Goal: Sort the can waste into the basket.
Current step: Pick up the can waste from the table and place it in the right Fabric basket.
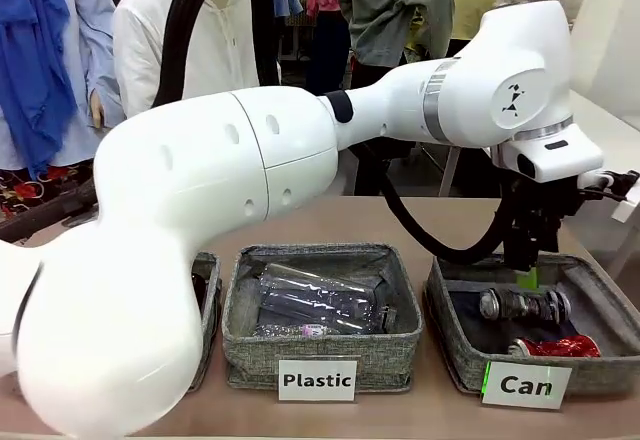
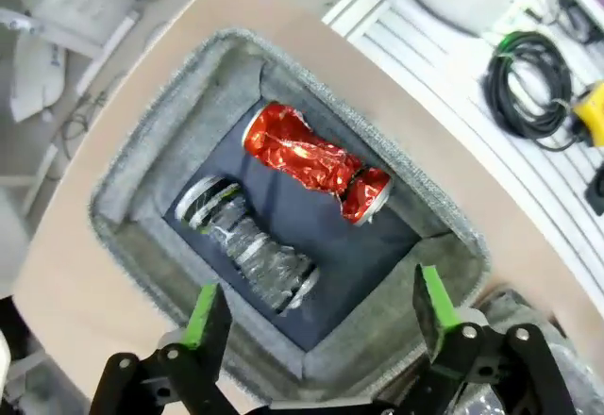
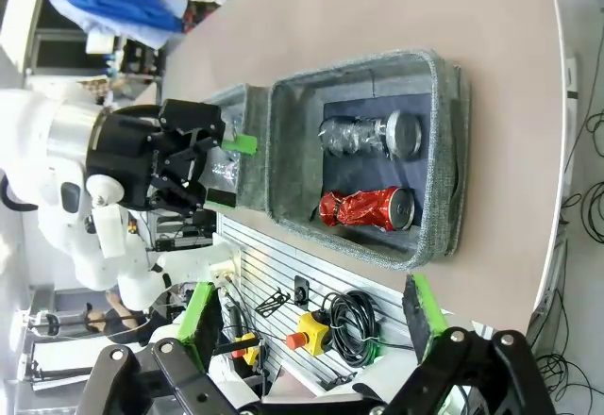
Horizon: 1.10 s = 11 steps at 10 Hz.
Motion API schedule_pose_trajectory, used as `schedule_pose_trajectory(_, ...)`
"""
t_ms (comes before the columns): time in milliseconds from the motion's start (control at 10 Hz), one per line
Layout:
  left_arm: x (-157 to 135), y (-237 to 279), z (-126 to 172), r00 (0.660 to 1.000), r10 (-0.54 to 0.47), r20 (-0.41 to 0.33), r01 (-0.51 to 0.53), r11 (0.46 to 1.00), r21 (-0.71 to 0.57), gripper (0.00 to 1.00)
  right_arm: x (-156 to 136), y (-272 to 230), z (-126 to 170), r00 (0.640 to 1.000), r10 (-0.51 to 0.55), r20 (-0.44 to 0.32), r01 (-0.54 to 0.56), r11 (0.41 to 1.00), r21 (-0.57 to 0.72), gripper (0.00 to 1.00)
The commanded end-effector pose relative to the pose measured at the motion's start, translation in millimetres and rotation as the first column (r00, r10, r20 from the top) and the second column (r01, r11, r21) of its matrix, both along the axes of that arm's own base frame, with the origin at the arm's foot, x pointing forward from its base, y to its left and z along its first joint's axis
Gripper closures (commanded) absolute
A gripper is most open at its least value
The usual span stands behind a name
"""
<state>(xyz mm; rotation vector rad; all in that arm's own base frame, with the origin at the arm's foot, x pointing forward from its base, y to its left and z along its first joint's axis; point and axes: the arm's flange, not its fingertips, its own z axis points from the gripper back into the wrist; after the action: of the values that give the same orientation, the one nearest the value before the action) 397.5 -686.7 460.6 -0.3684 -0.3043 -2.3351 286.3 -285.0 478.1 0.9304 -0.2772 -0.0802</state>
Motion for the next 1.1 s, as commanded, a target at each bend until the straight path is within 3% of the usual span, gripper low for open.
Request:
schedule_pose_trajectory(0, 33, -34, 19, 0.998, 0.060, -0.015, -0.059, 0.998, 0.009, 0.00, 0, 1, 5, 1.000, 0.011, -0.001, -0.011, 1.000, -0.007, 0.00)
schedule_pose_trajectory(300, 44, -6, 32, 0.961, 0.260, -0.093, -0.258, 0.966, 0.031, 0.00, 0, 0, 0, 1.000, 0.000, 0.000, 0.000, 1.000, 0.000, 0.00)
schedule_pose_trajectory(500, 37, 31, 49, 0.853, 0.501, -0.147, -0.489, 0.865, 0.110, 0.00, 17, 21, 0, 0.999, 0.044, -0.019, -0.044, 0.999, 0.003, 0.00)
schedule_pose_trajectory(700, 30, 108, 63, 0.783, 0.615, -0.092, -0.606, 0.788, 0.109, 0.00, 52, 65, -2, 0.994, 0.101, -0.045, -0.102, 0.994, -0.041, 0.00)
schedule_pose_trajectory(1000, 12, 207, 55, 0.684, 0.713, -0.153, -0.659, 0.694, 0.291, 0.00, 91, 134, -5, 0.973, 0.219, -0.076, -0.225, 0.971, -0.085, 0.00)
